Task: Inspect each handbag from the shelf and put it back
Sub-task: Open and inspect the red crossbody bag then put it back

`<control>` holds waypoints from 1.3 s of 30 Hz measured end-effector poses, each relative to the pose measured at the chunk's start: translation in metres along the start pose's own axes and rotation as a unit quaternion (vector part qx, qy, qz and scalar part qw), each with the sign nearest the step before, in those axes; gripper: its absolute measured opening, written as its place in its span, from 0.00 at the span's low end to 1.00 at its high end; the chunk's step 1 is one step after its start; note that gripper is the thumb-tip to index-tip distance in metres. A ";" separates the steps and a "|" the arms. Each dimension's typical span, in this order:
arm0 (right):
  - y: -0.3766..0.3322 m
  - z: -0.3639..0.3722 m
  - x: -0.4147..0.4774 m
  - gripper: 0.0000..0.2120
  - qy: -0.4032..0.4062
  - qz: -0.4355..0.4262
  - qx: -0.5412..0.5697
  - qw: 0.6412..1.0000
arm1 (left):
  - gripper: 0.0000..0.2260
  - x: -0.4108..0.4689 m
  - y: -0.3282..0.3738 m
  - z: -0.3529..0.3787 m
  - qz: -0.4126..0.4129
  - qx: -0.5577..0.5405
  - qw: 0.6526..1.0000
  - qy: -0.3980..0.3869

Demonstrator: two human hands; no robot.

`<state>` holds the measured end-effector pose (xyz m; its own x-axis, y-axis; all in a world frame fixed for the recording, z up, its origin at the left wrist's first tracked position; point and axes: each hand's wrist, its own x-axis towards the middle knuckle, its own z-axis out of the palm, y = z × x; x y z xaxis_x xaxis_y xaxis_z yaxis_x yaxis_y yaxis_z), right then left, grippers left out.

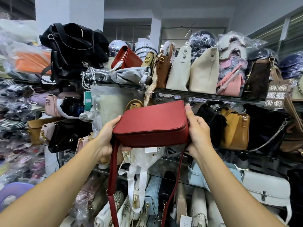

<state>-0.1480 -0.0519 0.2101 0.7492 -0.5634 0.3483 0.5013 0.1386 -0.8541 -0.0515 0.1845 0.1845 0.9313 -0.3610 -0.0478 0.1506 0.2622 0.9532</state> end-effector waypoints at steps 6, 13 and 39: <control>0.007 -0.012 0.005 0.25 -0.010 0.085 0.068 0.994 | 0.23 -0.013 0.012 0.006 0.008 0.003 0.999 -0.047; 0.018 -0.024 0.009 0.13 0.011 0.135 0.141 0.981 | 0.24 -0.014 0.022 0.014 0.026 0.018 0.996 -0.081; 0.016 -0.030 0.009 0.29 -0.093 0.176 0.125 0.972 | 0.21 -0.016 0.018 0.023 0.108 0.024 0.991 -0.074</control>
<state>-0.1459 -0.0789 0.1877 0.9472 -0.2909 0.1348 0.2714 0.5036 -0.8202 -0.0708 0.1747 0.2092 0.8805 -0.4302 0.1992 -0.0656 0.3055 0.9499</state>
